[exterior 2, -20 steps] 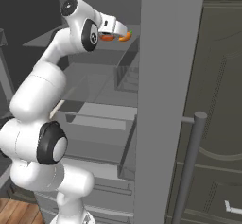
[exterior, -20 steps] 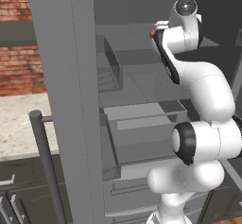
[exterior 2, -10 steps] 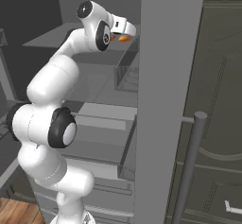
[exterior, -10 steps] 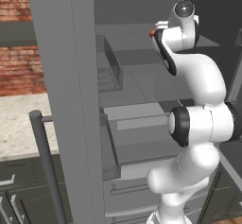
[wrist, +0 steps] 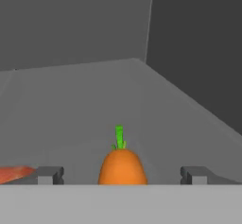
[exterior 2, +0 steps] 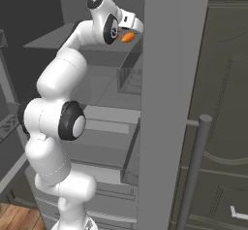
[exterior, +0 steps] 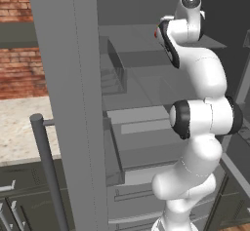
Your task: Gather the squash and carrot from the fridge and place them on a tray on the dining counter. Then gather the fish and chicken drumstick from the fridge and place them on the other tray.
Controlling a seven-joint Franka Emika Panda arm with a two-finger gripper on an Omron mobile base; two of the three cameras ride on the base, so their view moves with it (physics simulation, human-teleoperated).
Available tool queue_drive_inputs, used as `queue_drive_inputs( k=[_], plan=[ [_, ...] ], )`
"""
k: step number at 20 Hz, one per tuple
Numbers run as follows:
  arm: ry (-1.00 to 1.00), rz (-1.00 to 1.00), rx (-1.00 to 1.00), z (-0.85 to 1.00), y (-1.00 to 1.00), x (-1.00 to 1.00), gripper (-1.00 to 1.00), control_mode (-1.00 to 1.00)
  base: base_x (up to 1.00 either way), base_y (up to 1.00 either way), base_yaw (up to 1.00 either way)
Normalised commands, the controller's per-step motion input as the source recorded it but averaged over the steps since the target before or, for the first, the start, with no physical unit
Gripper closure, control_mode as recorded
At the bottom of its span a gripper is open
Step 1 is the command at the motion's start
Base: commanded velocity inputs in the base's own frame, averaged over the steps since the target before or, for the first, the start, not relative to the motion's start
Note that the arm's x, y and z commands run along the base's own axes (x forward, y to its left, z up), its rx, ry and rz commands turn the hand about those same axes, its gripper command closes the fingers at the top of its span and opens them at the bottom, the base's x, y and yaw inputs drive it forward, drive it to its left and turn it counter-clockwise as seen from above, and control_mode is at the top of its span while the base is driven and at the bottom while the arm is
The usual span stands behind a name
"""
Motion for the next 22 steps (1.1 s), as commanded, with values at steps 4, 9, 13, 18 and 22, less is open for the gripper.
queue_drive_inputs(
  k=[4,9,13,18,22],
  plan=[
    [-0.05,0.0,0.0,-0.27,0.0,-0.08,-1.0,-1.0,0.0,0.0,0.0],
    [-0.1,0.0,0.0,-0.29,0.0,-0.1,-1.0,-1.0,0.0,0.0,0.0],
    [-0.03,0.0,0.0,-0.14,0.0,0.0,-1.0,-1.0,0.0,0.0,0.0],
    [0.0,0.0,0.04,-0.07,0.0,0.05,-1.0,-1.0,0.0,0.0,0.0],
    [0.0,0.0,0.12,0.0,0.0,-0.09,-1.0,-1.0,0.0,0.0,0.0]
  ],
)
